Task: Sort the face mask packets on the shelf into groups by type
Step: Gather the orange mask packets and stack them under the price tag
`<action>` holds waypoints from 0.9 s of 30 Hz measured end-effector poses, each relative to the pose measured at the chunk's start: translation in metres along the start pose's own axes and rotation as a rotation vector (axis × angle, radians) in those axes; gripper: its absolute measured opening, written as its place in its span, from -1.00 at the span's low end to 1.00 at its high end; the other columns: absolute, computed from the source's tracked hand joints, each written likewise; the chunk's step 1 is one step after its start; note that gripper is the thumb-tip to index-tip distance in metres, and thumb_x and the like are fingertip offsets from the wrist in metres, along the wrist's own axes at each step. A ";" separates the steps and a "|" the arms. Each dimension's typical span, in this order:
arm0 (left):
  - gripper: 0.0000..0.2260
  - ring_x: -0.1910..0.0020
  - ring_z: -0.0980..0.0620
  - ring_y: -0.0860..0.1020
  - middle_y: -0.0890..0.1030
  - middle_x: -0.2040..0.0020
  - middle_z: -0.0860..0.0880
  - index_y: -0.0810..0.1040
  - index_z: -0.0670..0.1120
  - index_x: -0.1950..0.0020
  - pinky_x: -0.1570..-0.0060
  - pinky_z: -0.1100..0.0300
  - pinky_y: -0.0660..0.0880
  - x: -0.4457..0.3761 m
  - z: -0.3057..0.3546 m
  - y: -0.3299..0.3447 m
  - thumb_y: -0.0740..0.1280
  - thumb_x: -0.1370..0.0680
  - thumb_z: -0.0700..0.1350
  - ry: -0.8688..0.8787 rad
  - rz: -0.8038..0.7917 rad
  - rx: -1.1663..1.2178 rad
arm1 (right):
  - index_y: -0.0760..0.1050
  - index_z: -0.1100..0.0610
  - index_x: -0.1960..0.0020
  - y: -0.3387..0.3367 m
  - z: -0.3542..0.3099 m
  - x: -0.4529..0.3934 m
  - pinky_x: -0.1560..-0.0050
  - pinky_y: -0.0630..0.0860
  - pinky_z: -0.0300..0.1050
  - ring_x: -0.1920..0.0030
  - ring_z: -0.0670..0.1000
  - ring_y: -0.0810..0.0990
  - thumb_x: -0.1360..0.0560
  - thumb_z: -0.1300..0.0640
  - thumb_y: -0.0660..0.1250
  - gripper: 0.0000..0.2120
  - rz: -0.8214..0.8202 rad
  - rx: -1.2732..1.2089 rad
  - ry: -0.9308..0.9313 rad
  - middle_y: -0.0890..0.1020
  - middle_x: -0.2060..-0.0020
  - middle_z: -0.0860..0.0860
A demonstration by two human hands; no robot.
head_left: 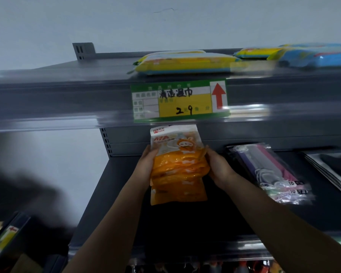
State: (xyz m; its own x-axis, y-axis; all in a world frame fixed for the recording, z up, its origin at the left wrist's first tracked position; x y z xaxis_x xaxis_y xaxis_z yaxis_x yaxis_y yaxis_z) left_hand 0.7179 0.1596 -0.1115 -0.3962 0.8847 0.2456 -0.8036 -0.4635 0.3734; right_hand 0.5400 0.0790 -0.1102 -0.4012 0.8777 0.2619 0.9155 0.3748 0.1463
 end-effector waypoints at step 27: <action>-0.89 0.03 -0.04 0.61 0.60 -0.08 -0.06 0.45 0.12 -0.11 0.03 0.02 0.56 0.012 0.015 0.030 0.21 -0.60 0.01 0.022 -0.135 -0.122 | 0.54 0.13 -0.23 -0.017 -0.034 0.010 0.00 0.53 -0.12 -0.12 0.11 0.60 -0.55 0.17 0.27 -0.73 0.126 0.084 -0.213 0.62 -0.12 0.13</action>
State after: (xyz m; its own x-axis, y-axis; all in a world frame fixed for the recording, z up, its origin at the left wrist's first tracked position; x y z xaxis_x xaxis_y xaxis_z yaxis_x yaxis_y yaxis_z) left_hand 0.6962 0.1555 -0.0840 -0.2900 0.9399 0.1802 -0.8976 -0.3324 0.2895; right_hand 0.5197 0.0714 -0.0778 -0.2767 0.9588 0.0646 0.9607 0.2743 0.0436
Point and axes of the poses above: each hand's wrist, its own x-axis away from the middle knuckle, its own y-axis out of the palm, z = x × y, the point moved 10 cm from there along -x, towards the middle knuckle
